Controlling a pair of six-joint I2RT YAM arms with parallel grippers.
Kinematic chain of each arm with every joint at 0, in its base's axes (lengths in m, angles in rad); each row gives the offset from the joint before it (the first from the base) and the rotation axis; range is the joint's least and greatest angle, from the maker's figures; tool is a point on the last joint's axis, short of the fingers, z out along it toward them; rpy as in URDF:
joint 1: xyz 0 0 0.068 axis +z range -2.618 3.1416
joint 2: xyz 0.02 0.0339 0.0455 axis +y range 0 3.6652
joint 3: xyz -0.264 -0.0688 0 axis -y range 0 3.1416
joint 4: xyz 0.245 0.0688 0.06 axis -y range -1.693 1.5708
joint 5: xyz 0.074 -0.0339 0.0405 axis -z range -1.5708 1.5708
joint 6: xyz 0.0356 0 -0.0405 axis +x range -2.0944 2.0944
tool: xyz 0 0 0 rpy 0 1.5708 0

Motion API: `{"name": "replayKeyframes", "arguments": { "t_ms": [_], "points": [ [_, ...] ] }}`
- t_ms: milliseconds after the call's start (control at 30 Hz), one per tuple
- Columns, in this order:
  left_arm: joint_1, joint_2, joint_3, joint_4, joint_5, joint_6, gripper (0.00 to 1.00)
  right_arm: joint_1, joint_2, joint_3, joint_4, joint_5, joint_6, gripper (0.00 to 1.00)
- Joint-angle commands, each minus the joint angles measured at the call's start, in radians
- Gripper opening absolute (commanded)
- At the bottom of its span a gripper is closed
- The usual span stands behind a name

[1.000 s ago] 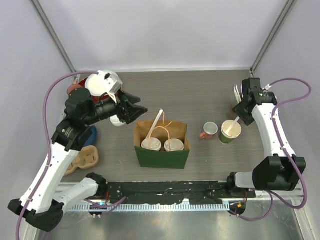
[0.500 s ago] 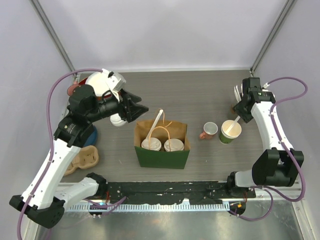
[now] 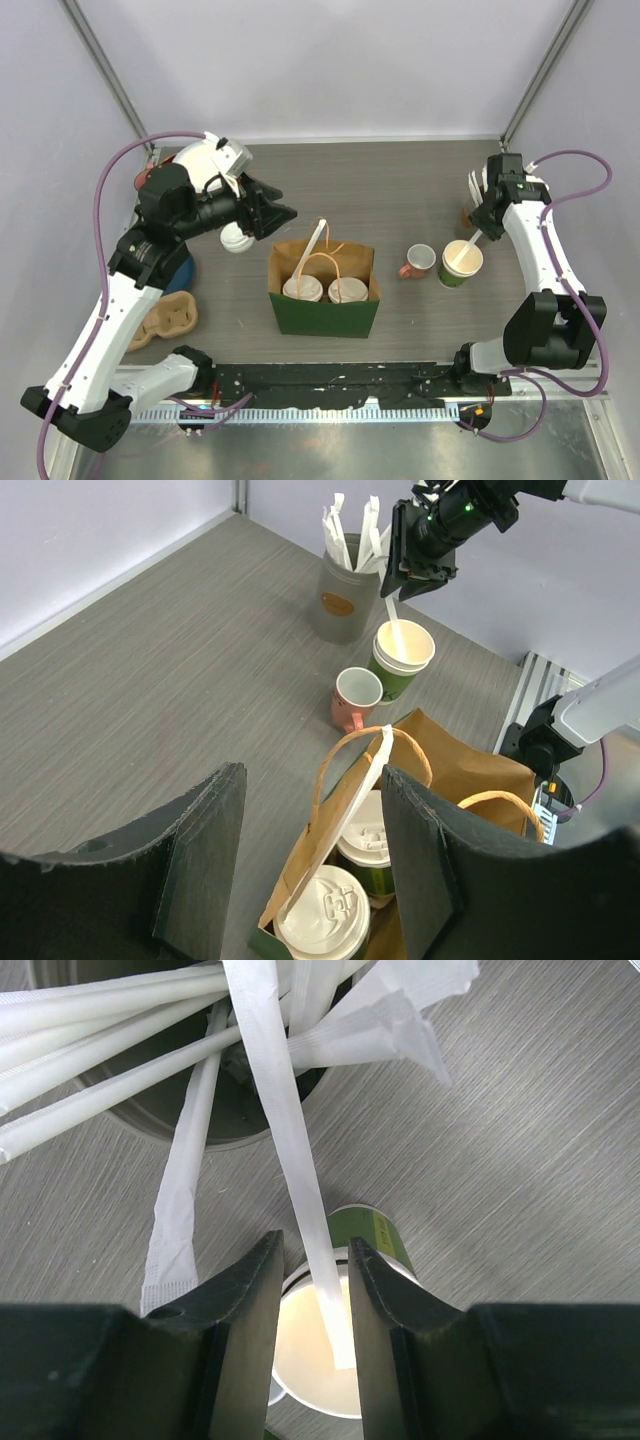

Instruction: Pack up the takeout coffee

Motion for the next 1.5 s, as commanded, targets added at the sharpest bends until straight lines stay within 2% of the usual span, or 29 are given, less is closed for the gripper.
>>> {"name": "replayKeyframes", "arguments": {
  "t_ms": [0,100,267,400,767,1233,1433,1467],
  "points": [
    [0.011,0.003,0.042,0.001,0.001,0.001,0.60,-0.008,-0.003,-0.012,0.014,0.012,-0.005,0.39],
    [0.011,0.006,0.049,-0.001,0.004,-0.003,0.60,-0.009,0.000,-0.023,0.041,-0.008,-0.027,0.38],
    [0.014,0.009,0.050,-0.007,0.010,0.000,0.61,-0.015,0.019,-0.014,0.049,-0.028,-0.040,0.31],
    [0.017,0.017,0.055,-0.013,0.012,-0.003,0.61,-0.015,0.010,-0.011,0.050,-0.023,-0.051,0.19],
    [0.025,0.027,0.056,0.002,0.032,-0.011,0.61,-0.015,-0.032,0.021,0.021,-0.006,-0.074,0.01],
    [0.031,0.055,0.079,0.021,0.041,-0.003,0.61,-0.015,-0.162,0.072,-0.048,-0.020,-0.149,0.01],
    [0.033,0.049,0.078,-0.008,0.001,-0.005,0.63,-0.015,-0.245,0.110,-0.060,-0.104,-0.194,0.01],
    [0.033,0.049,0.081,-0.016,-0.002,-0.005,0.64,-0.015,-0.268,0.117,-0.055,-0.158,-0.226,0.01]
  ]
}}
